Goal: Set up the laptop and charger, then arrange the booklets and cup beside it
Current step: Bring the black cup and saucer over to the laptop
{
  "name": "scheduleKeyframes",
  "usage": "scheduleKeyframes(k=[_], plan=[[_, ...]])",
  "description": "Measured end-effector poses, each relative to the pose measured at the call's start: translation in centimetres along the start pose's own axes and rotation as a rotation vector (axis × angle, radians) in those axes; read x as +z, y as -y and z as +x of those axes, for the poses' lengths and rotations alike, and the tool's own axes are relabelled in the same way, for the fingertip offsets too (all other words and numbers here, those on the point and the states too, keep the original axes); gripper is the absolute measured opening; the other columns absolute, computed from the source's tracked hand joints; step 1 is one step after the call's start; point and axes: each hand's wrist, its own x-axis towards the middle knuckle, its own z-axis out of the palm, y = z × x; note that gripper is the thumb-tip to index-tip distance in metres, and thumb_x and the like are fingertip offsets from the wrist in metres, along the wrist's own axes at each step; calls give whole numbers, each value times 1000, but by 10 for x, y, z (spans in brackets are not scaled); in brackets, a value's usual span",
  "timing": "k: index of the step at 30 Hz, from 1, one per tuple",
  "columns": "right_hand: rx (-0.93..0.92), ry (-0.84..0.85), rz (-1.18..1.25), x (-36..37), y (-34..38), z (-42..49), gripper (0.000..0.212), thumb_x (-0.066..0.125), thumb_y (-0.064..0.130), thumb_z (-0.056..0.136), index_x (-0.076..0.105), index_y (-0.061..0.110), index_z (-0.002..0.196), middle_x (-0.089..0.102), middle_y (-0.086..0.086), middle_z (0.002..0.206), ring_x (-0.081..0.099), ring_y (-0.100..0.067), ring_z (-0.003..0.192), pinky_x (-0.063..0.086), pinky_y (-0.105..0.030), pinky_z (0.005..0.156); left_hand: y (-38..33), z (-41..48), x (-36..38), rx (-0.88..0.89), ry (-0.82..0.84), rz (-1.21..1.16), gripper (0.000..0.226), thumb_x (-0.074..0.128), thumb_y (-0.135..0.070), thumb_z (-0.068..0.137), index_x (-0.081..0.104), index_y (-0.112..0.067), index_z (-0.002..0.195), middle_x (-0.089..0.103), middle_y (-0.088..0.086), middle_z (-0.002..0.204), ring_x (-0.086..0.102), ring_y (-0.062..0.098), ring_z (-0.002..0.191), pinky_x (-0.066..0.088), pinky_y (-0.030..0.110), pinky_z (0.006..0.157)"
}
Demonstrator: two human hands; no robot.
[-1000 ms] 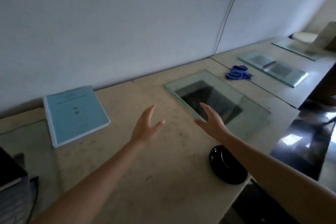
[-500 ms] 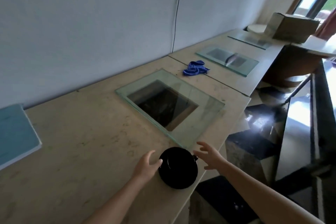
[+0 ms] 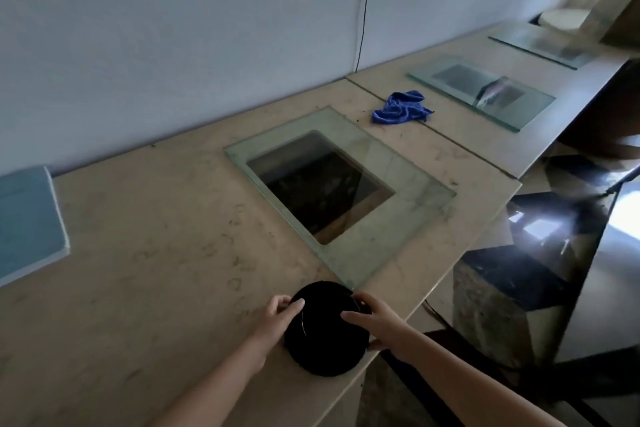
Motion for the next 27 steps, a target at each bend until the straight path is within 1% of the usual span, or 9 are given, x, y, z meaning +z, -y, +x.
scheduleKeyframes(k=[3, 4, 8, 11, 14, 16, 20, 24, 27], plan=[[9, 4, -52, 0, 2, 5, 37, 69, 34, 80, 54, 33, 115, 57, 6, 116, 59, -13, 102, 58, -32, 65, -2, -6, 2, 30, 133, 14, 41, 63, -34, 86, 49, -22, 122, 49, -2, 122, 46, 14, 117, 41, 24, 93], [14, 4, -60, -1, 3, 7, 37, 68, 32, 81, 54, 33, 115, 57, 6, 115, 58, -14, 102, 59, -35, 69, 0, -8, 2, 42, 157, 44, 43, 64, -32, 85, 48, -24, 124, 46, -3, 125, 44, 15, 121, 38, 26, 97], [22, 35, -63, 1, 6, 10, 24, 67, 28, 82, 55, 35, 102, 56, 11, 104, 58, -11, 95, 59, -34, 68, 2, -13, 2, -25, 139, 62, 45, 68, -26, 83, 48, -21, 124, 47, 2, 124, 47, 17, 118, 41, 25, 91], [36, 73, -52, 4, 9, 12, 23, 67, 27, 82, 58, 33, 102, 60, 7, 108, 60, -11, 97, 59, -34, 69, 4, -15, -2, -75, 114, -1, 45, 69, -20, 82, 49, -14, 123, 53, 6, 120, 53, 17, 109, 45, 23, 82], [44, 112, -64, 9, 16, 12, 16, 66, 28, 82, 58, 37, 92, 60, 9, 104, 60, -10, 93, 58, -31, 67, 7, -20, -10, -94, 92, -58, 43, 69, -20, 82, 50, -16, 120, 55, 6, 118, 54, 17, 106, 45, 22, 79], [42, 139, -90, 15, 20, 14, 17, 66, 27, 81, 58, 36, 94, 61, 5, 107, 60, -12, 96, 58, -32, 68, 9, -26, -17, -116, 82, -95, 46, 71, -23, 78, 50, -18, 119, 56, 4, 115, 55, 14, 102, 45, 19, 71], [30, 214, -162, 35, 29, 18, 26, 66, 29, 80, 59, 36, 104, 59, 5, 112, 60, -14, 100, 59, -34, 73, 18, -43, -36, -168, 41, -118, 63, 65, -33, 55, 55, -22, 117, 61, 4, 113, 59, 14, 100, 46, 20, 69], [15, 295, -216, 69, 40, 16, 24, 65, 29, 77, 60, 40, 98, 58, 7, 105, 59, -10, 92, 56, -25, 62, 31, -62, -63, -207, -10, -132, 47, 58, -31, 52, 56, -35, 99, 63, -6, 97, 60, 8, 87, 45, 19, 59], [-11, 329, -251, 100, 49, 12, 20, 65, 30, 77, 60, 42, 92, 58, 8, 101, 58, -9, 87, 52, -23, 60, 44, -80, -85, -178, -59, -183, 48, 56, -27, 53, 57, -30, 101, 64, -2, 96, 61, 12, 86, 46, 18, 57]])
